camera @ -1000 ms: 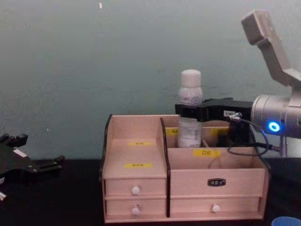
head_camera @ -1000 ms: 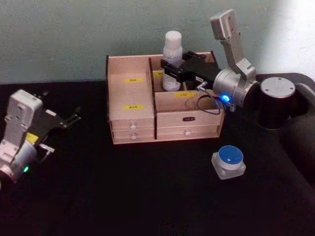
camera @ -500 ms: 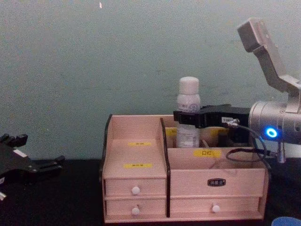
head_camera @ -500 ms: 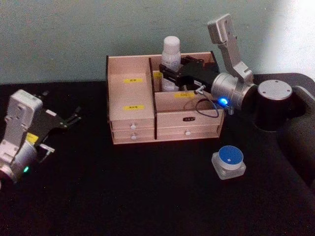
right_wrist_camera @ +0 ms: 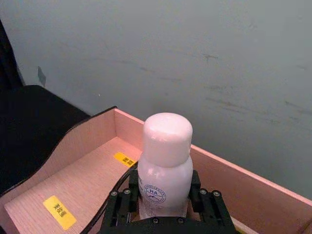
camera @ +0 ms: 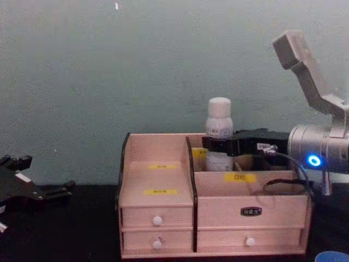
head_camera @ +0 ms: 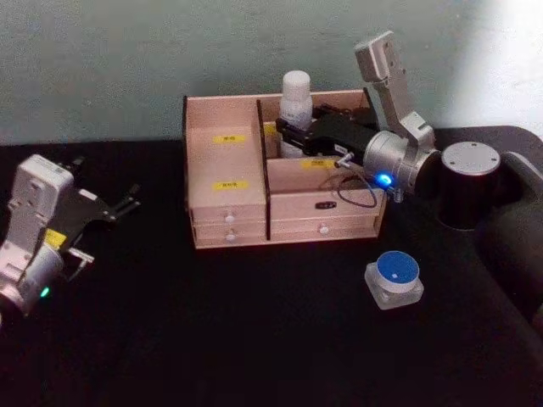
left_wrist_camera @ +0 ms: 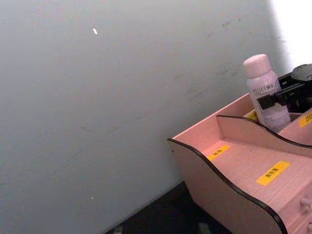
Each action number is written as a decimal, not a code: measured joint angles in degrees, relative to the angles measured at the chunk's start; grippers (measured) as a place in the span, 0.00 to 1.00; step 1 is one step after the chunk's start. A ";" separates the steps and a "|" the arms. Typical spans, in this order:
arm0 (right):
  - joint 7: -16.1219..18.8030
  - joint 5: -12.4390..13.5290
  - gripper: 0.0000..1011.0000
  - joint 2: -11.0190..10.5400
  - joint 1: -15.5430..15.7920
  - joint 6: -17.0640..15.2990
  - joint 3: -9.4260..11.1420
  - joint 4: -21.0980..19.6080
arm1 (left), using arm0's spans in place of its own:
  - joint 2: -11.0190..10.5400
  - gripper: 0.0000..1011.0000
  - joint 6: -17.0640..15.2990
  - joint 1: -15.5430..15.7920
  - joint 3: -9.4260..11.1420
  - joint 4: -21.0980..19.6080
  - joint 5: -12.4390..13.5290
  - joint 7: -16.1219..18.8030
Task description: Pick up the facial cleanser and watermelon frost from the table and place them into the tiered storage box.
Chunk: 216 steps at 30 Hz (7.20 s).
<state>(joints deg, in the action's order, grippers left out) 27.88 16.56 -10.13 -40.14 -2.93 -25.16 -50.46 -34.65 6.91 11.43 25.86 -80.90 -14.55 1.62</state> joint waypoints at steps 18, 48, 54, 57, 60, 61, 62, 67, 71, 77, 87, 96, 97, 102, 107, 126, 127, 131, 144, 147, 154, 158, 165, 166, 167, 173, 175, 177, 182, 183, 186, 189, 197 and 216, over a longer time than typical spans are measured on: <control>0.21 -0.29 0.59 0.39 -0.24 -0.12 0.39 1.55 | 0.00 0.99 0.00 0.00 0.00 0.00 0.00 0.00; 0.10 -0.25 0.99 0.30 -0.19 -0.12 0.31 1.32 | 0.00 0.99 0.00 0.00 0.00 0.00 0.00 0.00; -0.15 -0.25 0.99 -0.12 0.38 -0.14 0.58 0.17 | 0.00 0.99 0.00 0.00 0.00 0.00 0.00 0.00; -0.80 -0.26 0.99 -0.94 1.48 -0.44 1.15 -2.25 | 0.00 0.99 0.00 0.00 0.00 0.00 0.00 0.00; -1.34 -0.15 0.99 -1.74 2.57 -0.92 1.71 -4.51 | 0.00 0.99 0.00 0.00 0.00 0.00 0.00 0.00; -1.59 0.00 0.99 -2.24 3.25 -1.26 2.06 -5.94 | 0.00 0.99 0.00 0.00 0.00 0.00 0.00 0.00; -1.74 0.16 0.99 -2.61 3.76 -1.52 2.32 -6.97 | 0.00 0.99 0.00 0.00 0.00 0.00 0.00 0.00; -1.95 1.49 0.99 -5.56 7.87 -3.54 3.67 -14.84 | 0.00 0.99 0.00 0.00 0.00 0.00 0.00 0.00; -1.51 2.90 0.99 -8.61 12.09 -4.99 4.67 -21.85 | 0.00 0.99 0.00 0.00 0.00 0.00 0.01 0.00; -1.15 5.81 0.99 -13.31 18.64 -6.36 6.62 -31.17 | 0.00 0.99 0.00 0.00 0.00 0.00 0.00 0.00; -0.67 9.92 0.99 -21.62 29.23 -7.93 10.27 -42.30 | 0.00 0.99 0.00 0.00 0.00 0.00 0.00 0.00; -0.84 12.62 0.99 -27.10 37.25 -6.96 12.91 -48.07 | 0.00 0.99 0.00 0.00 0.00 0.00 0.00 0.00; -0.95 12.86 0.99 -27.46 37.82 -6.95 13.08 -48.44 | 0.00 0.99 0.00 0.00 0.00 0.00 0.00 0.00; -1.42 14.28 0.99 -29.68 41.41 -7.04 14.12 -50.23 | 0.00 0.99 0.00 0.00 0.00 0.00 0.00 0.00; -1.82 15.26 0.99 -31.00 43.79 -7.66 14.36 -50.99 | 0.00 0.99 0.00 0.00 0.00 0.00 0.00 0.00; -2.33 16.03 0.99 -32.92 45.00 -9.54 11.18 -49.14 | 0.00 0.99 0.00 0.00 0.00 0.00 0.00 0.00; -2.34 15.91 0.99 -32.88 44.84 -9.60 10.99 -48.89 | 0.00 0.99 0.00 0.00 0.00 0.00 0.00 0.00; -2.45 15.32 0.99 -32.52 43.92 -9.93 9.98 -47.52 | 0.00 0.99 0.00 0.00 0.00 0.00 0.00 0.00; -2.46 14.13 0.99 -31.59 42.06 -10.07 8.36 -45.08 | 0.00 0.99 0.00 0.00 0.00 0.00 0.00 0.00; -2.42 13.89 0.99 -31.47 41.76 -10.07 8.15 -44.75 | 0.00 0.99 0.00 0.00 0.00 0.00 0.00 0.00; -2.29 13.44 0.99 -31.16 41.15 -10.11 7.78 -44.20 | 0.00 0.99 0.00 0.00 0.00 0.00 0.00 0.00; -2.14 13.10 0.99 -30.84 40.62 -10.12 7.49 -43.65 | 0.00 0.99 0.00 0.00 0.00 0.00 0.00 0.00; -1.81 12.54 0.99 -30.41 39.71 -10.14 6.87 -42.72 | 0.00 0.99 0.00 0.00 0.00 0.00 0.00 0.00; -1.75 12.46 0.99 -30.36 39.60 -10.14 6.79 -42.61 | 0.00 0.99 0.00 0.00 0.00 0.00 0.00 0.00; -1.71 12.40 0.99 -30.31 39.50 -10.14 6.73 -42.52 | 0.00 0.99 0.00 0.00 0.00 0.00 0.00 0.00; -1.25 11.82 0.99 -29.90 38.53 -10.13 6.07 -41.65 | 0.00 0.99 0.00 0.00 0.00 0.00 0.00 0.00; -1.16 11.63 0.99 -29.72 38.21 -10.11 5.89 -41.27 | 0.00 0.99 0.00 0.00 0.00 0.00 0.01 0.00; -1.12 11.53 0.99 -29.61 38.01 -10.10 5.80 -41.03 | 0.00 0.99 0.00 0.00 0.00 0.00 0.00 0.00; -0.99 11.32 0.99 -29.19 37.36 -10.10 5.58 -40.28 | 0.00 0.99 0.00 0.00 0.00 0.00 0.00 0.00; -0.97 11.31 0.99 -29.15 37.30 -10.11 5.56 -40.20 | 0.00 0.99 0.00 0.00 0.00 0.00 0.00 0.00; -0.93 11.29 0.99 -28.97 37.08 -10.15 5.46 -39.95 | 0.00 0.99 0.00 0.00 0.00 0.00 0.00 0.00; -0.91 11.27 0.99 -28.87 36.93 -10.23 5.40 -39.84 | 0.00 0.99 0.00 0.00 0.00 0.00 0.00 0.00; -0.89 11.28 0.99 -28.58 36.61 -10.39 5.36 -39.54 | 0.00 0.99 0.00 0.00 0.00 0.00 0.00 0.00; -0.99 11.58 0.99 -28.29 36.30 -10.96 5.16 -39.26 | 0.00 0.99 0.00 0.00 0.00 0.00 0.00 0.00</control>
<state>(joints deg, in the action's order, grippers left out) 26.89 28.14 -38.42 -3.84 -13.89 -20.00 -89.73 -34.65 6.91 11.43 25.86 -80.90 -14.55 1.62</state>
